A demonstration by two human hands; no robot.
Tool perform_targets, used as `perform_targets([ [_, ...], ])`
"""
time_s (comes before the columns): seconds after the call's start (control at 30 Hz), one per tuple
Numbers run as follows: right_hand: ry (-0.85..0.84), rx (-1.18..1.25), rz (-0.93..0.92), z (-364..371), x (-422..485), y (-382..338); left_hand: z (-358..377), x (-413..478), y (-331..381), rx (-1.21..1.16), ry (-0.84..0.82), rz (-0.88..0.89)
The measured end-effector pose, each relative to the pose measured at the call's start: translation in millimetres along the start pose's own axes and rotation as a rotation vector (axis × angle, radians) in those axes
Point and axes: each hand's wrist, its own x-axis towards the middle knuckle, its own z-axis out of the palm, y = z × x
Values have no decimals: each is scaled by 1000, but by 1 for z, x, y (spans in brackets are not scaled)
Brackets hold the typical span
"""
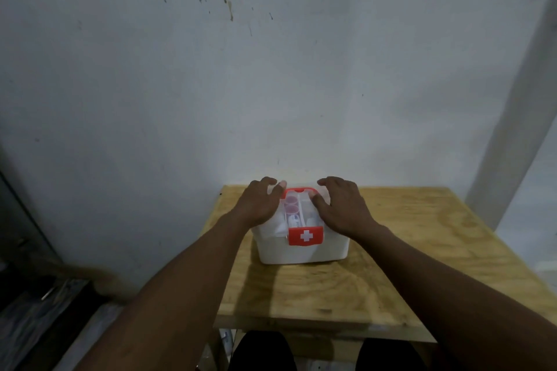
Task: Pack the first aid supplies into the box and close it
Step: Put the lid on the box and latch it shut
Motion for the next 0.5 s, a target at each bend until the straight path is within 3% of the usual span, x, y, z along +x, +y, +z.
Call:
perform_targets([
  [0.2, -105, -116, -217, -7, -3, 6, -14, 6, -1, 39, -68, 4],
  [0.5, -197, -228, -305, -29, 1, -3, -25, 11, -5, -32, -83, -57],
])
